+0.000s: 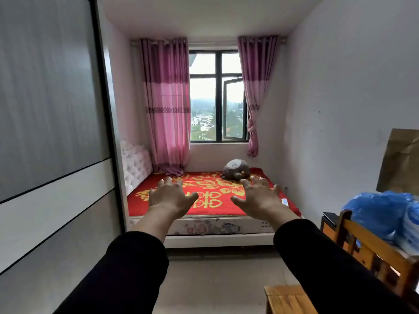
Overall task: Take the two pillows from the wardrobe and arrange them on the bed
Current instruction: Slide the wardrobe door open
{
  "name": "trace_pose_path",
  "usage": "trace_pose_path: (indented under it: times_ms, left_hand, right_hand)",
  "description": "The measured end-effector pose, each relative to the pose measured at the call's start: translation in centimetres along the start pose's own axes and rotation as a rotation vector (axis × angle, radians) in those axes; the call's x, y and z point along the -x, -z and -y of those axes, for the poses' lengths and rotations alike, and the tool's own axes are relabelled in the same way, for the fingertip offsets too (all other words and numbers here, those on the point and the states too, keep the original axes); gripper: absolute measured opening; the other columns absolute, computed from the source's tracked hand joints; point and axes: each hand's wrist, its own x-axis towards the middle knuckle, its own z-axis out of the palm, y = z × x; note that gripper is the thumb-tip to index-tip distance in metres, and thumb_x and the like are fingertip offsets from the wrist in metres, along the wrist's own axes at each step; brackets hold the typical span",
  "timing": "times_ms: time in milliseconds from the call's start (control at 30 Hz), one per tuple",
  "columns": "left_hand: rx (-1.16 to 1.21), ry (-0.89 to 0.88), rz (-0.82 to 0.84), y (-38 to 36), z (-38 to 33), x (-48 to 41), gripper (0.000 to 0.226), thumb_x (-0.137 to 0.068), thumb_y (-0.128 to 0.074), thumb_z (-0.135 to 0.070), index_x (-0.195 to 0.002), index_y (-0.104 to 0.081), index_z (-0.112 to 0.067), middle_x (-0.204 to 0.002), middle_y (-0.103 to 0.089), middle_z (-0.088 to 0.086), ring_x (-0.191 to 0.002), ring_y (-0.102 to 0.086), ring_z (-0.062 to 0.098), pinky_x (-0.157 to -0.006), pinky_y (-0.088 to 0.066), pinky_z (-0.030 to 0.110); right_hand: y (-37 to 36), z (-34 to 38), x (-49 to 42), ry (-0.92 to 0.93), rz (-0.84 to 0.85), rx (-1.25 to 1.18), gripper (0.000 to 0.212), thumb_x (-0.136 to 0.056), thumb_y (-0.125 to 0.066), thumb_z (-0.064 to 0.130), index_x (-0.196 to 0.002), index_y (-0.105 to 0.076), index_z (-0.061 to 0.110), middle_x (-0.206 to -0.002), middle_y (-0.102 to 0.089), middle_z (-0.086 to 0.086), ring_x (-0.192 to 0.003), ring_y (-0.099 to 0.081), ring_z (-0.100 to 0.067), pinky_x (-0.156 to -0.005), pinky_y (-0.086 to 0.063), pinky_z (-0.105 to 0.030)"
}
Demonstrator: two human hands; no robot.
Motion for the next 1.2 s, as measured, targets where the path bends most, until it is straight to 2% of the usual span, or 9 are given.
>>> trace_pose_path:
  times_ms: [400, 600, 900, 1100, 1200]
  left_hand:
    - [-0.042, -0.01, 0.025, -6.8, 4.6, -20.7, 0.069, -0.082, -0.042, -0.059, -0.138, -0.036, -0.019, -0.154, -0.026, 0.009, -0.142, -0.019, 0.028, -0.113, -0.025, 0.05]
    - [-0.048, 0.024, 0.005, -10.5, 7.0, -30.4, 0.068, -0.082, -0.042, -0.057, -0.138, -0.037, -0.019, -0.153, -0.027, 0.008, -0.142, -0.02, 0.026, -0.112, -0.027, 0.05]
    - [-0.101, 0.205, -0.073, -16.8, 12.4, -45.7, 0.067, -0.082, -0.042, -0.056, -0.137, -0.037, -0.018, -0.152, -0.029, 0.009, -0.141, -0.022, 0.026, -0.111, -0.029, 0.047]
    - [-0.171, 0.364, -0.241, -18.5, 17.5, -52.3, 0.056, -0.084, -0.041, -0.047, -0.13, -0.045, -0.016, -0.145, -0.037, 0.008, -0.13, -0.035, 0.027, -0.103, -0.036, 0.046]
    - [-0.241, 0.413, -0.306, -18.8, 21.5, -53.3, 0.051, -0.085, -0.042, -0.041, -0.131, -0.044, -0.017, -0.147, -0.034, 0.01, -0.132, -0.032, 0.028, -0.104, -0.033, 0.046]
  right_hand:
    - [-8.7, 2.6, -20.6, 0.015, -0.002, 0.043, 0.069, -0.086, -0.045, 0.062, -0.141, -0.03, 0.022, -0.151, -0.029, -0.008, -0.138, -0.022, -0.03, -0.107, -0.02, -0.059]
    - [-13.3, 4.1, -31.2, 0.052, 0.012, 0.036, 0.07, -0.087, -0.044, 0.061, -0.142, -0.028, 0.022, -0.151, -0.028, -0.008, -0.139, -0.021, -0.03, -0.108, -0.017, -0.062]
    - [-22.0, 8.8, -49.5, 0.248, 0.034, -0.089, 0.067, -0.086, -0.049, 0.057, -0.139, -0.031, 0.021, -0.147, -0.031, -0.009, -0.135, -0.027, -0.032, -0.105, -0.023, -0.061]
    - [-26.3, 15.6, -58.9, 0.443, -0.028, -0.227, 0.061, -0.086, -0.051, 0.049, -0.135, -0.033, 0.017, -0.141, -0.036, -0.008, -0.129, -0.032, -0.031, -0.1, -0.03, -0.055]
    - [-29.2, 20.0, -61.4, 0.54, -0.005, -0.292, 0.058, -0.086, -0.051, 0.046, -0.134, -0.034, 0.016, -0.14, -0.037, -0.008, -0.128, -0.033, -0.03, -0.1, -0.03, -0.054]
